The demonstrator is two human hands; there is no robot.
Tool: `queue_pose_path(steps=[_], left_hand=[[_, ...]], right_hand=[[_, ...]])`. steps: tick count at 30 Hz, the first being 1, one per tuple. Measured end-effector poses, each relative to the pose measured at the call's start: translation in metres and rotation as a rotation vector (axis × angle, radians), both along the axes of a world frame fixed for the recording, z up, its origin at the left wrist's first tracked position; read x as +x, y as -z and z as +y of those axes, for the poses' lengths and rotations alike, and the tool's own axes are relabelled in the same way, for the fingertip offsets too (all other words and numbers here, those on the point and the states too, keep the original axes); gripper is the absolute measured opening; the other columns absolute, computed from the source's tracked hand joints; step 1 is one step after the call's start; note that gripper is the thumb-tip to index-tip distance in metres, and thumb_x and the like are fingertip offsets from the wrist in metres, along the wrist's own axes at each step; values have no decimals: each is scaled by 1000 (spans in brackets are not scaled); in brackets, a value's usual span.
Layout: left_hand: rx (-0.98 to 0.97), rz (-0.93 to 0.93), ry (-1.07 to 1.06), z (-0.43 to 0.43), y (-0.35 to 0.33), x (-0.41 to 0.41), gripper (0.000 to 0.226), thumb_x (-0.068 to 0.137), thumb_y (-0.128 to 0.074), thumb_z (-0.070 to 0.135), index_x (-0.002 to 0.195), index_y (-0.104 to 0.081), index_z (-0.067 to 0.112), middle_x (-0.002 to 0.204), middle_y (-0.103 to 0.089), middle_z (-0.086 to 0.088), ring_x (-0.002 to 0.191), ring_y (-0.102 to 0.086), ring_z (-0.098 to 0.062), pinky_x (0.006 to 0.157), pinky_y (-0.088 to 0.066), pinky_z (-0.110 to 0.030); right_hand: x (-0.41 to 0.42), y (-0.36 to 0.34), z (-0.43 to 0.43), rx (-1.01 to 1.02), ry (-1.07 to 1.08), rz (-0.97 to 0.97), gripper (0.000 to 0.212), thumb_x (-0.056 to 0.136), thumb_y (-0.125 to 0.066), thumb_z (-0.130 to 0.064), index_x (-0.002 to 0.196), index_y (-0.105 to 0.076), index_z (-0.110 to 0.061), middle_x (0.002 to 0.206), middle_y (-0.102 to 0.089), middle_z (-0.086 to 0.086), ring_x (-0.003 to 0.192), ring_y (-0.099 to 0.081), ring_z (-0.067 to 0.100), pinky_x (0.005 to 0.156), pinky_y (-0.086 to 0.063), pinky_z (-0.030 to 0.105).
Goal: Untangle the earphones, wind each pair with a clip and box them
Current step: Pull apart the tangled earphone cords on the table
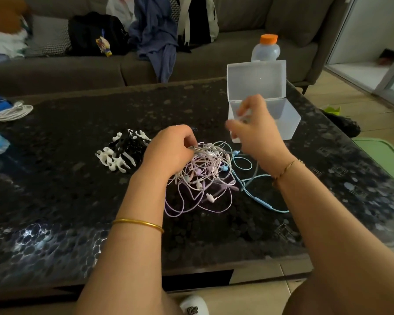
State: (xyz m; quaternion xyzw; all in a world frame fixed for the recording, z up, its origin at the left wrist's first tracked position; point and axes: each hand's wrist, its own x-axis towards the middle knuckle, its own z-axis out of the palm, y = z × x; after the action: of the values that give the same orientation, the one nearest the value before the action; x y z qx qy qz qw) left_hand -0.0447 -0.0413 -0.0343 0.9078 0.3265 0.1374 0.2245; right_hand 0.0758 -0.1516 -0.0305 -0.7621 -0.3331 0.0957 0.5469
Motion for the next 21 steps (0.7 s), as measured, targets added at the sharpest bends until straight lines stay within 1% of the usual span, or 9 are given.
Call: queue_pose_path(steps=[2, 4, 5, 7, 10, 12, 15, 19, 21], left_hand=[[-3, -5, -8, -1, -1, 0, 14, 86, -65, 14, 88, -61, 27, 84, -58, 12, 85, -59, -14, 75, -53, -36], [-5, -17, -18, -1, -1, -1, 16, 85, -65, 12, 89, -61, 26, 87, -59, 10, 85, -58, -14, 75, -51, -35], [-10, -23, -19, 0, -1, -1, 17, 85, -65, 10, 90, -61, 26, 88, -60, 8, 85, -58, -14, 74, -51, -34], [-23, -27, -12, -1, -2, -1, 18, 86, -64, 9, 87, -59, 26, 87, -59, 8, 84, -58, -14, 73, -51, -33], [-32, -14, 19, -1, -3, -2, 24, 85, -64, 8, 79, -54, 28, 84, -56, 9, 82, -58, -15, 73, -51, -33], [-15, 13, 50, -1, -3, -1, 24, 82, -66, 9, 77, -52, 28, 89, -54, 7, 82, -57, -15, 72, -50, -33], [6, 61, 68, -2, -4, 0, 26, 81, -68, 13, 74, -50, 29, 89, -47, 8, 82, -54, -15, 70, -47, -31], [-29, 124, 84, -3, -6, 0, 26, 81, -70, 20, 69, -49, 30, 80, -46, 8, 72, -49, -13, 59, -37, -26], [-159, 69, 75, -3, -7, -1, 12, 83, -65, 18, 72, -60, 21, 75, -57, 3, 72, -56, -17, 59, -44, -30]], right_hand=[[-1, 4, 3, -222, -125, -213, 25, 84, -67, -27, 101, -50, -17, 82, -54, -6, 72, -55, 11, 64, -50, 25], [-6, 6, 4, -430, -246, -365, 19, 82, -68, -34, 93, -62, -20, 80, -60, -6, 72, -57, 11, 64, -50, 26], [-6, 5, 5, -477, -275, -387, 13, 83, -68, -32, 89, -65, -21, 78, -61, -7, 71, -58, 11, 64, -50, 26], [-6, 4, 5, -446, -270, -369, 3, 85, -65, -24, 86, -67, -21, 79, -63, -6, 75, -61, 13, 69, -53, 28], [-4, 4, 8, -356, -200, -362, 6, 89, -60, -18, 87, -66, -18, 86, -65, -1, 81, -60, 16, 76, -54, 31], [-5, 7, 11, -305, -136, -394, 7, 91, -58, -18, 90, -65, -16, 87, -63, 0, 81, -59, 16, 77, -54, 34], [-8, 12, 16, -184, -47, -344, 11, 93, -55, -19, 93, -64, -13, 83, -59, -2, 76, -55, 14, 74, -53, 34], [-15, 15, 22, -79, -76, -217, 10, 93, -55, -18, 93, -63, -12, 82, -58, -5, 77, -56, 10, 72, -50, 25], [-15, 12, 21, -51, -124, -140, 9, 92, -56, -17, 92, -64, -11, 79, -58, -7, 72, -54, 6, 67, -47, 18]])
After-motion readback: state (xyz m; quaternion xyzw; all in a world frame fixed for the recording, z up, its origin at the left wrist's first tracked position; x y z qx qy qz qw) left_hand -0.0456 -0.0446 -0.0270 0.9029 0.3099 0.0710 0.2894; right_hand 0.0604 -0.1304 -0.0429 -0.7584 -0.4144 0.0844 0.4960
